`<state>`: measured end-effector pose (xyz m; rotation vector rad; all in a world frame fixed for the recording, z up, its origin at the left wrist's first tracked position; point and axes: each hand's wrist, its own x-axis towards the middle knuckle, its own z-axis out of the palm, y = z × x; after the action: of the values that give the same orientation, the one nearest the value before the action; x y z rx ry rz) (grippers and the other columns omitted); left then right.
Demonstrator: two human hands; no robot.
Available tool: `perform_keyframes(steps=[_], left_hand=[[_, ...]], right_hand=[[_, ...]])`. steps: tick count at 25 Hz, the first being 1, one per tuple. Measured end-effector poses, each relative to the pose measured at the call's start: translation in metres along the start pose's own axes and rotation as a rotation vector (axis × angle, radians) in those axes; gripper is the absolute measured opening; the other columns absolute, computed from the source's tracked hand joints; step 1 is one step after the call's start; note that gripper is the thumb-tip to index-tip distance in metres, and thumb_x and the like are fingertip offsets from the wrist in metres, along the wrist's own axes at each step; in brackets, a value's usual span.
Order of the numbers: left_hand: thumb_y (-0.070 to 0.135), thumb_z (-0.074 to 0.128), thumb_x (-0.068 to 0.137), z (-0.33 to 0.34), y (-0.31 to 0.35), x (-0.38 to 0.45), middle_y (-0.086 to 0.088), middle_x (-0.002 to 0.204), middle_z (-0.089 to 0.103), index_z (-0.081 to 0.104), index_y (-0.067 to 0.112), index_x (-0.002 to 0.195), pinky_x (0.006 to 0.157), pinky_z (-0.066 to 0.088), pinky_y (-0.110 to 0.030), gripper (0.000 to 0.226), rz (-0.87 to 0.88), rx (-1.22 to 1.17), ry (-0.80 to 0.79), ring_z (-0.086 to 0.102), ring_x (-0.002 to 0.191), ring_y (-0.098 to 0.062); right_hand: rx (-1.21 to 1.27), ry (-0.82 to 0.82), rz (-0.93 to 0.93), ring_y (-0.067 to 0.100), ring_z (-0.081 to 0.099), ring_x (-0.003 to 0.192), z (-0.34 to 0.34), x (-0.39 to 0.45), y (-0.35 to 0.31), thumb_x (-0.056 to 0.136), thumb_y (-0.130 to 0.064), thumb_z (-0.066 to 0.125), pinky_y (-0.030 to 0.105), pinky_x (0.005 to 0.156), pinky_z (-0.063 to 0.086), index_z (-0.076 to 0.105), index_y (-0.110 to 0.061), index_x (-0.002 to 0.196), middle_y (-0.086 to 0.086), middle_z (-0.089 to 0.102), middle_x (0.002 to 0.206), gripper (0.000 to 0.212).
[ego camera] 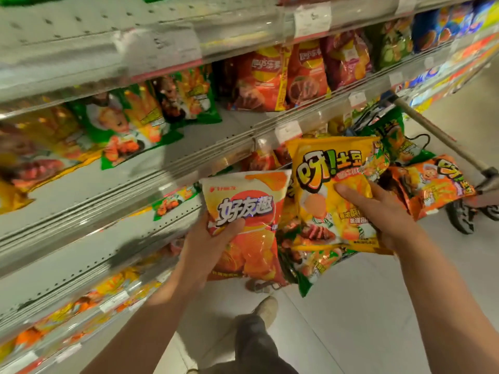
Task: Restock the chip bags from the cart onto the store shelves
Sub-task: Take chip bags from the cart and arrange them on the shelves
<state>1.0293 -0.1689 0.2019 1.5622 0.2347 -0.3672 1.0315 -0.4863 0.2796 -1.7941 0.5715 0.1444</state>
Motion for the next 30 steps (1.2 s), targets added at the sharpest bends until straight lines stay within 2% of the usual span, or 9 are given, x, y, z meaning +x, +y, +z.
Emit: perform_keyframes(steps=[4, 9, 12, 14, 19, 23, 24, 27, 30], left_hand=[[0.054, 0.082, 0.073, -0.037, 0.006, -0.027, 0.034, 0.089, 0.072, 0.065, 0.063, 0.093, 0.076, 0.055, -0.029, 0.028, 0.092, 0.004, 0.106, 0.069, 0.08, 0.009], [0.052, 0.082, 0.072, -0.072, 0.011, -0.055, 0.02, 0.096, 0.076, 0.065, 0.04, 0.115, 0.066, 0.06, -0.024, 0.048, 0.095, -0.062, 0.111, 0.074, 0.081, -0.001], [0.053, 0.081, 0.067, -0.084, 0.012, -0.069, 0.031, 0.085, 0.073, 0.062, 0.045, 0.106, 0.049, 0.054, -0.014, 0.044, 0.093, -0.131, 0.081, 0.072, 0.072, 0.005], [0.057, 0.079, 0.062, -0.087, 0.015, -0.076, 0.035, 0.079, 0.07, 0.06, 0.047, 0.1, 0.046, 0.051, -0.012, 0.044, 0.088, -0.15, 0.082, 0.069, 0.068, 0.009], [0.057, 0.08, 0.063, -0.089, 0.01, -0.084, 0.029, 0.089, 0.073, 0.063, 0.042, 0.106, 0.052, 0.054, -0.014, 0.048, 0.118, -0.178, 0.113, 0.072, 0.075, 0.004], [0.05, 0.083, 0.069, -0.09, 0.006, -0.085, 0.013, 0.1, 0.078, 0.064, 0.035, 0.114, 0.064, 0.061, -0.026, 0.051, 0.097, -0.242, 0.127, 0.076, 0.087, -0.011], [0.051, 0.085, 0.067, -0.089, 0.006, -0.083, 0.012, 0.1, 0.078, 0.064, 0.035, 0.112, 0.069, 0.062, -0.03, 0.052, 0.083, -0.25, 0.165, 0.076, 0.089, -0.012], [0.045, 0.086, 0.072, -0.081, 0.009, -0.072, 0.01, 0.105, 0.078, 0.064, 0.035, 0.112, 0.08, 0.061, -0.039, 0.047, 0.072, -0.271, 0.239, 0.075, 0.096, -0.016], [0.042, 0.085, 0.074, -0.064, 0.018, -0.058, 0.004, 0.101, 0.079, 0.065, 0.037, 0.108, 0.07, 0.064, -0.039, 0.04, 0.035, -0.297, 0.297, 0.077, 0.088, -0.02]], right_hand=[[0.134, -0.049, -0.029, 0.017, 0.078, 0.084, 0.047, -0.033, -0.003, 0.071, -0.055, 0.079, 0.027, 0.058, 0.061, 0.067, -0.031, 0.112, -0.004, 0.08, 0.097, 0.05], [0.108, -0.084, -0.072, 0.018, 0.076, 0.098, 0.077, -0.058, -0.003, 0.069, -0.077, 0.073, 0.042, 0.092, 0.057, 0.073, -0.044, 0.106, -0.007, 0.079, 0.108, 0.05], [0.069, -0.131, -0.088, 0.022, 0.072, 0.112, 0.087, -0.066, -0.007, 0.067, -0.085, 0.068, 0.051, 0.106, 0.049, 0.066, -0.042, 0.126, -0.006, 0.075, 0.12, 0.072], [0.085, -0.165, -0.105, 0.023, 0.069, 0.116, 0.091, -0.07, -0.009, 0.07, -0.087, 0.063, 0.052, 0.11, 0.046, 0.066, -0.043, 0.128, -0.005, 0.073, 0.125, 0.072], [0.063, -0.227, -0.096, 0.022, 0.067, 0.121, 0.098, -0.068, -0.008, 0.075, -0.09, 0.052, 0.051, 0.111, 0.044, 0.068, -0.051, 0.12, -0.006, 0.072, 0.127, 0.062], [0.066, -0.268, -0.067, 0.017, 0.075, 0.102, 0.105, -0.052, -0.005, 0.078, -0.084, 0.052, 0.035, 0.079, 0.064, 0.071, -0.042, 0.12, -0.002, 0.076, 0.117, 0.062], [0.046, -0.28, -0.043, 0.019, 0.074, 0.106, 0.107, -0.047, -0.006, 0.074, -0.087, 0.053, 0.037, 0.079, 0.063, 0.067, -0.041, 0.125, 0.0, 0.075, 0.121, 0.07], [-0.059, -0.306, -0.042, 0.012, 0.057, 0.132, 0.106, -0.024, -0.004, 0.071, -0.097, 0.042, 0.049, 0.112, 0.044, 0.058, -0.048, 0.136, -0.012, 0.061, 0.142, 0.082], [-0.002, -0.342, -0.065, -0.002, 0.072, 0.099, 0.092, 0.0, -0.006, 0.078, -0.091, 0.043, 0.034, 0.09, 0.05, 0.074, -0.056, 0.103, -0.02, 0.076, 0.109, 0.054]])
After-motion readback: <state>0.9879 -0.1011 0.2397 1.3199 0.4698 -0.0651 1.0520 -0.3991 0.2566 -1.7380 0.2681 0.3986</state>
